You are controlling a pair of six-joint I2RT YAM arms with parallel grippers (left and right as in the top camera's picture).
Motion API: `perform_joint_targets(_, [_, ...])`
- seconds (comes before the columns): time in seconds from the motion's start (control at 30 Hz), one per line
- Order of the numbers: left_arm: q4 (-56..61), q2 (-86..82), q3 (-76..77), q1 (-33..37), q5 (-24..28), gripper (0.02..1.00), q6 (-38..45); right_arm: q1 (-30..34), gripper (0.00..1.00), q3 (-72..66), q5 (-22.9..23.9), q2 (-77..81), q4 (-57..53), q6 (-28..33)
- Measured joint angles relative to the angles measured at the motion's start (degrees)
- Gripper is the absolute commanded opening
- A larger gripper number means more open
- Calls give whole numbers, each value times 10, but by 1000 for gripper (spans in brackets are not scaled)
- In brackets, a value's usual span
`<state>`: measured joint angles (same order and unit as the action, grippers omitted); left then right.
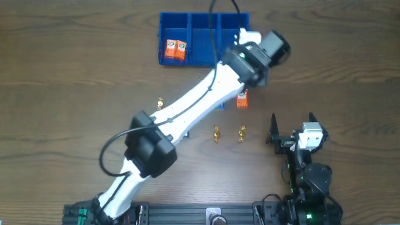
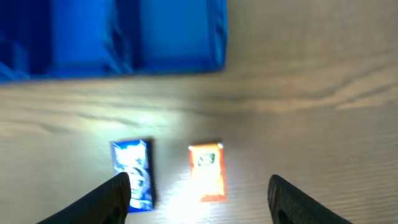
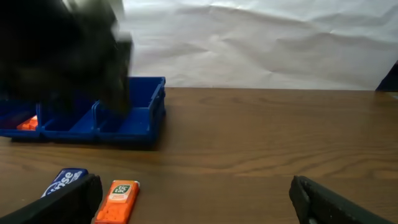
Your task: Sort Candies Into Trays
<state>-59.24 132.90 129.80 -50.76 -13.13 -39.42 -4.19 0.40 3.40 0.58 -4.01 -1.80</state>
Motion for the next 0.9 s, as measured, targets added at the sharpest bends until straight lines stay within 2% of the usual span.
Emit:
perform_joint_targets(0.17, [3, 73, 0, 0, 28, 698, -37, 0, 998, 0, 0, 0, 0, 0])
perform_joint_targets(0.43, [12, 119, 0, 0, 68, 682, -52, 0, 998, 0, 0, 0, 0, 0])
perform_joint_targets(0.9, [12, 122, 0, -1, 94, 684, -54, 0, 998, 0, 0, 0, 0, 0])
